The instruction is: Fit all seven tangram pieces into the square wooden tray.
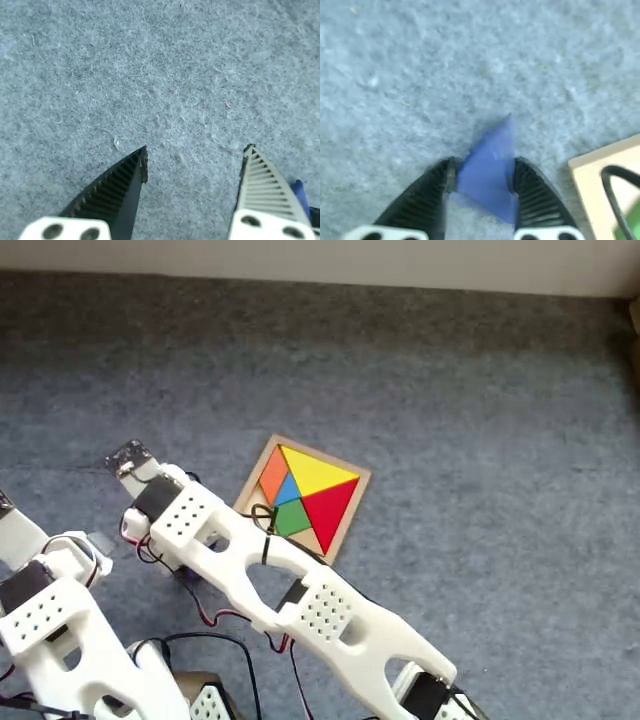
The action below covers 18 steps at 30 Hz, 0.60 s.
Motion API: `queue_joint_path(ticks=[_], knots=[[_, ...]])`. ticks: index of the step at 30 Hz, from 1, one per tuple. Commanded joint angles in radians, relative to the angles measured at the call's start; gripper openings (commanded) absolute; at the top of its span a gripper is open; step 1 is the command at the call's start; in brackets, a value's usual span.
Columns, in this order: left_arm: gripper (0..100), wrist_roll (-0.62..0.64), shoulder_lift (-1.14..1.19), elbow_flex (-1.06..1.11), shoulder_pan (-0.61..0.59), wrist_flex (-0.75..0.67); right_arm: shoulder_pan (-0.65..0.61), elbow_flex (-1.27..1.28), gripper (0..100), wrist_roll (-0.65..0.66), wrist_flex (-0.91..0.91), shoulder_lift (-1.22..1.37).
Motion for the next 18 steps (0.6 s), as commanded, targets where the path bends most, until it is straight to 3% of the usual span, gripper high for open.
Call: queue_joint_path(ticks=[1, 11, 18], knots=[[30, 0.008, -0.016, -0.022, -0.013, -0.012, 0.001, -0.12, 4.8, 0.066, 0.094, -0.05], [30, 0.008, -0.015, -0.022, -0.013, -0.012, 0.119, -0.222, 4.6, 0.126, 0.157, -0.116], [30, 0.008, -0.015, -0.022, -0.013, -0.012, 0.127, -0.219, 0.5, 0.126, 0.159, -0.17]])
